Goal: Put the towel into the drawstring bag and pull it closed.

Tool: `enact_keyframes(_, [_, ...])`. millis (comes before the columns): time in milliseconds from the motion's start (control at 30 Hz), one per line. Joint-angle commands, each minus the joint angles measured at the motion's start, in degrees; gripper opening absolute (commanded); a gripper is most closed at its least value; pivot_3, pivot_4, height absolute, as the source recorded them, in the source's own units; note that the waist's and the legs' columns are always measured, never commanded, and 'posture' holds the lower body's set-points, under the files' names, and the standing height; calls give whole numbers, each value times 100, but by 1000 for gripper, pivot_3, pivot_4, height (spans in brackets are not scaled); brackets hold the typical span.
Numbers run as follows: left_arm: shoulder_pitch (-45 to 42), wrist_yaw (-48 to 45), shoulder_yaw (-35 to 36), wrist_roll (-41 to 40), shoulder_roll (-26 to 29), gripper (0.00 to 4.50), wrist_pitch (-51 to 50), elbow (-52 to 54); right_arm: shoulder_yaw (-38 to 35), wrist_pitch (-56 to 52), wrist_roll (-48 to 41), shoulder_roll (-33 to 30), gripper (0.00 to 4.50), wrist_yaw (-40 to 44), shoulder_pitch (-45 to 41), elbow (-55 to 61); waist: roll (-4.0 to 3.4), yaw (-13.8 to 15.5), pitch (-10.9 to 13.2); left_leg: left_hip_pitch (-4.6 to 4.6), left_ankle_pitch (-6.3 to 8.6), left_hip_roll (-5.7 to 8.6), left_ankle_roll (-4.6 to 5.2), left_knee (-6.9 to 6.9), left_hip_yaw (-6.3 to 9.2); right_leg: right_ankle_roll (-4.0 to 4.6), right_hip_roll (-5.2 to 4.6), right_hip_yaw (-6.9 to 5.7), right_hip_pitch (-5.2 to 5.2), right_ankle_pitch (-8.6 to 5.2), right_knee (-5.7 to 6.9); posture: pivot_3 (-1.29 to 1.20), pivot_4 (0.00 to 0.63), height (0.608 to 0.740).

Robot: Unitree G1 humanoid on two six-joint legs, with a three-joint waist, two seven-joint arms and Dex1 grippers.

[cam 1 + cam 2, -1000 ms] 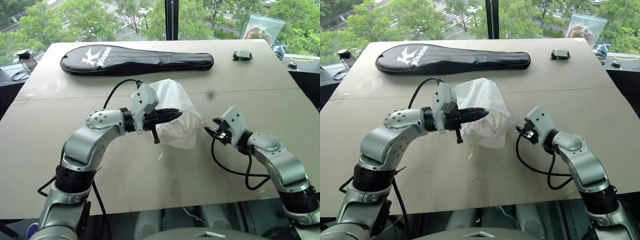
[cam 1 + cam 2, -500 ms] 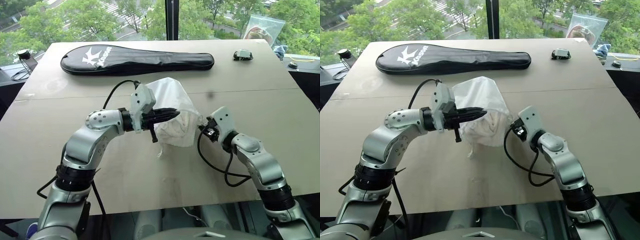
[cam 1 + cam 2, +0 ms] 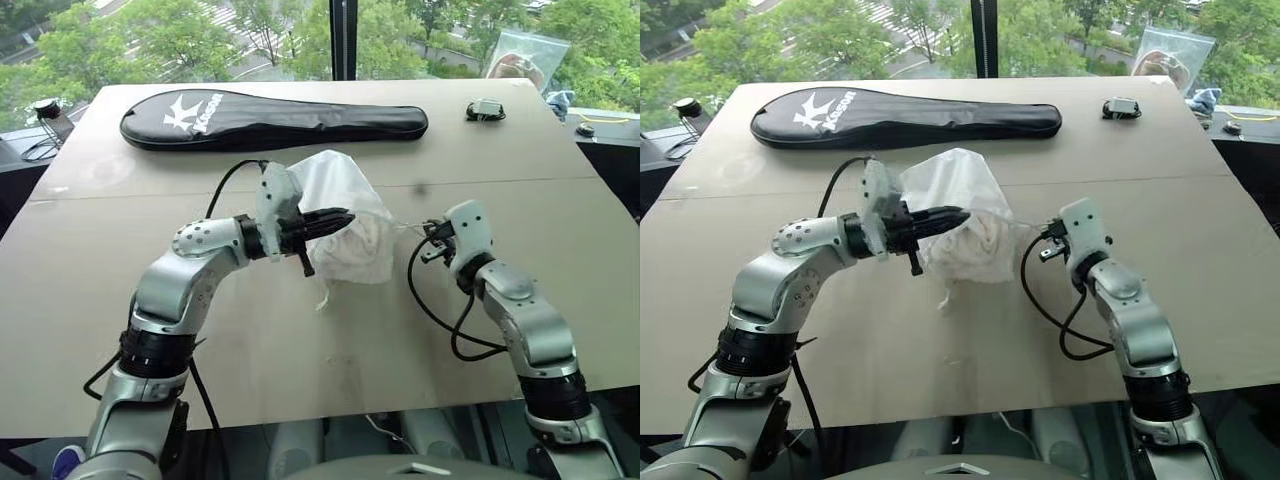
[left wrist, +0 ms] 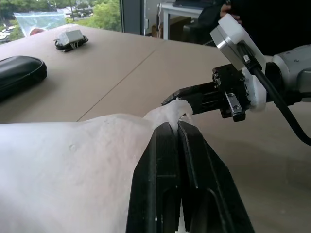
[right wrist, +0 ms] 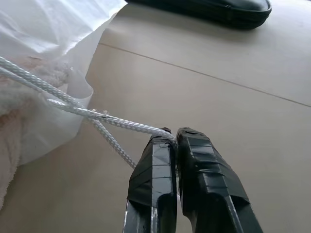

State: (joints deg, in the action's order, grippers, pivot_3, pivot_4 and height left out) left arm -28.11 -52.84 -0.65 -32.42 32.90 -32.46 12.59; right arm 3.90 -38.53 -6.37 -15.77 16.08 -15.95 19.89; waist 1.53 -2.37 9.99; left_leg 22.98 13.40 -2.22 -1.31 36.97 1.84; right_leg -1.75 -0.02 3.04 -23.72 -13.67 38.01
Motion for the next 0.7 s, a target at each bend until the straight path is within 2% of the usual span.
enact_keyframes(33, [55,104,420,-320,128,1715,-278,133,-47,-168,-160,-138,0,186,45,499,-1,-10,0,-2,0,-1,0,-1,0,0,1,1,0,0,0,0,150,740])
enact_keyframes(167, [534,62,1188,-985,423,3629,-927,-1,5,-267,-240,-189,0,271,56,615,-1,-27,0,-5,0,-2,0,-2,-1,-1,2,3,0,-1,3,0,150,740])
enact_keyframes(267, [1583,-356,1324,-965,900,3629,-1016,173,83,-235,-221,-192,0,293,51,564,-3,-44,-1,-7,0,-2,0,-4,-2,-3,2,4,-1,-3,2,0,150,740])
enact_keyframes(367, [2346,-395,987,-656,1027,3629,-764,492,120,-196,-225,-204,0,328,15,482,-4,2,0,-10,0,-2,0,-15,-11,0,-4,11,-2,-2,-3,0,150,740])
enact_keyframes(500, [2657,94,445,-220,652,3629,-545,735,150,-157,-219,-244,0,408,-57,378,0,154,-1,-4,0,1,0,-9,-3,-2,-11,-3,1,-4,-5,0,150,740])
enact_keyframes(700, [2398,891,-165,528,27,3629,-331,432,151,-140,-210,-324,0,499,-110,317,-7,156,-5,-10,0,0,0,4,-4,-11,-5,0,5,-8,3,0,150,740])
